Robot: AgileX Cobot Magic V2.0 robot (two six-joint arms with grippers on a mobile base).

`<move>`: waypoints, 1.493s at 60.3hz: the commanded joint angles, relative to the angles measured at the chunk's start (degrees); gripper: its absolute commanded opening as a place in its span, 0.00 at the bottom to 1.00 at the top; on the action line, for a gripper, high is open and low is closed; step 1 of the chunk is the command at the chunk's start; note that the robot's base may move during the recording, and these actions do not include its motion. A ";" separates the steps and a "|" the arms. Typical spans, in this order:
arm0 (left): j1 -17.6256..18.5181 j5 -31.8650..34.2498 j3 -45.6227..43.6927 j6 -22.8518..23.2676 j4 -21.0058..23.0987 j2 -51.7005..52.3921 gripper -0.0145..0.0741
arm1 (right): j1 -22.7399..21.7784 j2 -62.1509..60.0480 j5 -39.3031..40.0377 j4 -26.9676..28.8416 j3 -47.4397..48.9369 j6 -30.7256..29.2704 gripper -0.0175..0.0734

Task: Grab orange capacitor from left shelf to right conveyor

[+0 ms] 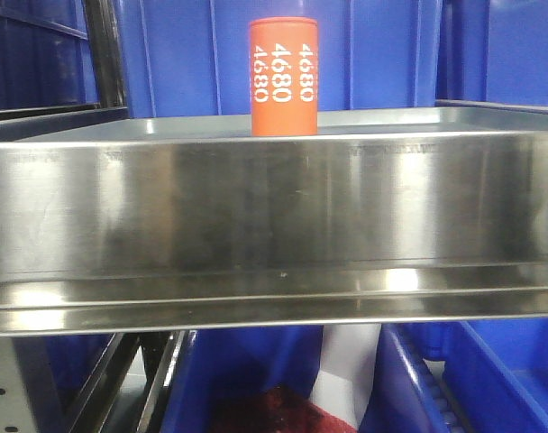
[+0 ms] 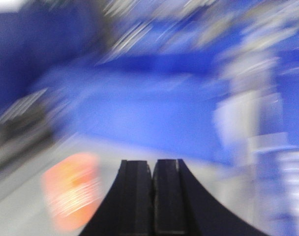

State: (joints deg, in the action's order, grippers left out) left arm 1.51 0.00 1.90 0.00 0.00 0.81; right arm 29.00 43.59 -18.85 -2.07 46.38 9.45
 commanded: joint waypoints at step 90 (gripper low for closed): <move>-0.05 5.16 -0.45 0.00 0.31 -0.58 0.05 | 9.39 14.54 7.54 0.22 4.85 -0.97 0.26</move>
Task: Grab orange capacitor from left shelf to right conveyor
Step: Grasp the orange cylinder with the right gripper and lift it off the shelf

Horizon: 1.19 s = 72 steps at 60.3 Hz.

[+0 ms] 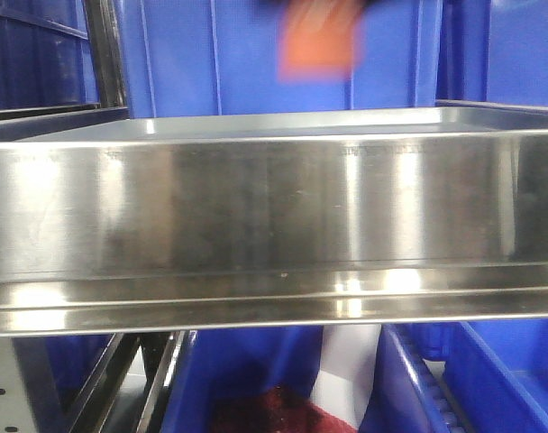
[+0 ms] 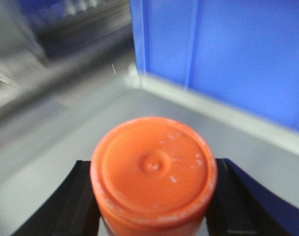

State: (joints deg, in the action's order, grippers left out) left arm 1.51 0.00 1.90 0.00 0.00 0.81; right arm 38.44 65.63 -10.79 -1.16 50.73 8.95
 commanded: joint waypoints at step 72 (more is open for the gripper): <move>-0.05 5.16 -0.45 0.00 0.31 -0.58 0.05 | -0.10 -60.45 -13.16 -1.77 -22.48 -0.47 0.26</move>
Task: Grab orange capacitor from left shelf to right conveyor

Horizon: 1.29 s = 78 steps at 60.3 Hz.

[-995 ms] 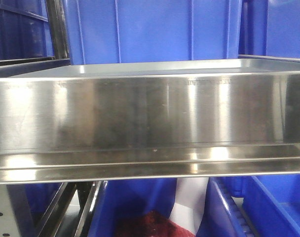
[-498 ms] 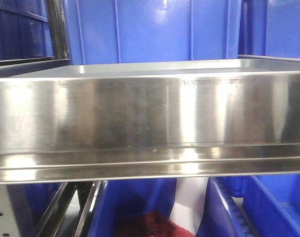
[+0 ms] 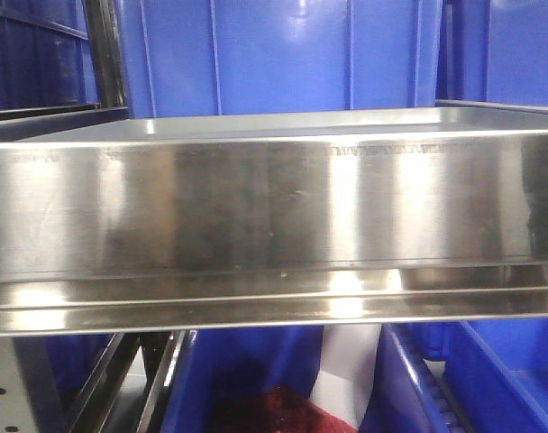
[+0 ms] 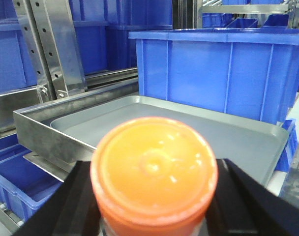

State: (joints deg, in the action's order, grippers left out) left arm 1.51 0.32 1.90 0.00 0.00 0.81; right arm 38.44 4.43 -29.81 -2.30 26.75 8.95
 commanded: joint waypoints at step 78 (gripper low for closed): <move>-0.05 4.85 -0.45 0.00 0.31 -0.58 0.05 | -0.10 0.68 5.87 -0.63 1.51 -0.47 0.26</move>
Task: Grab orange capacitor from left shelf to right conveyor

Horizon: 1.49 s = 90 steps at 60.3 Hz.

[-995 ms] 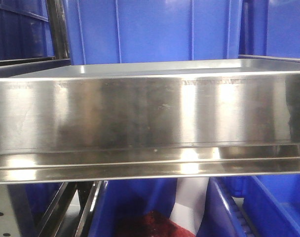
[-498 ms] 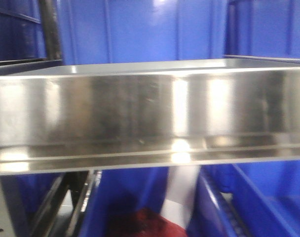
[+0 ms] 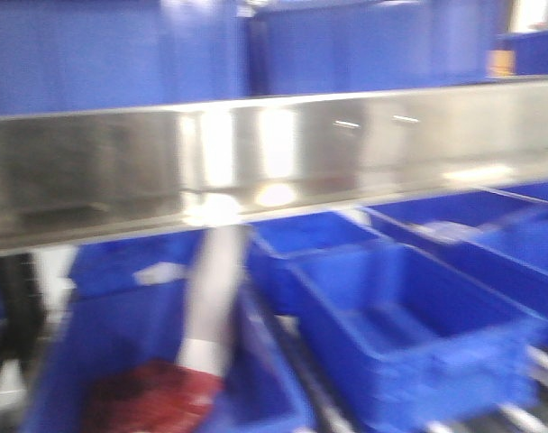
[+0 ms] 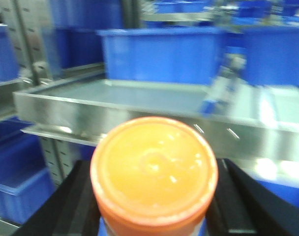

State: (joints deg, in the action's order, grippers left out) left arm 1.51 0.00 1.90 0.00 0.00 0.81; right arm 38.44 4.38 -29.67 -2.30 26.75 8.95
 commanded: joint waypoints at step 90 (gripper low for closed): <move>-0.05 5.16 -0.45 0.00 0.31 -0.58 0.05 | -0.10 0.72 5.73 -0.63 1.51 -0.47 0.26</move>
State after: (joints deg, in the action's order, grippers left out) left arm 1.51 0.32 1.90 0.00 0.00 0.81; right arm 38.53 4.30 -29.67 -2.30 26.75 8.95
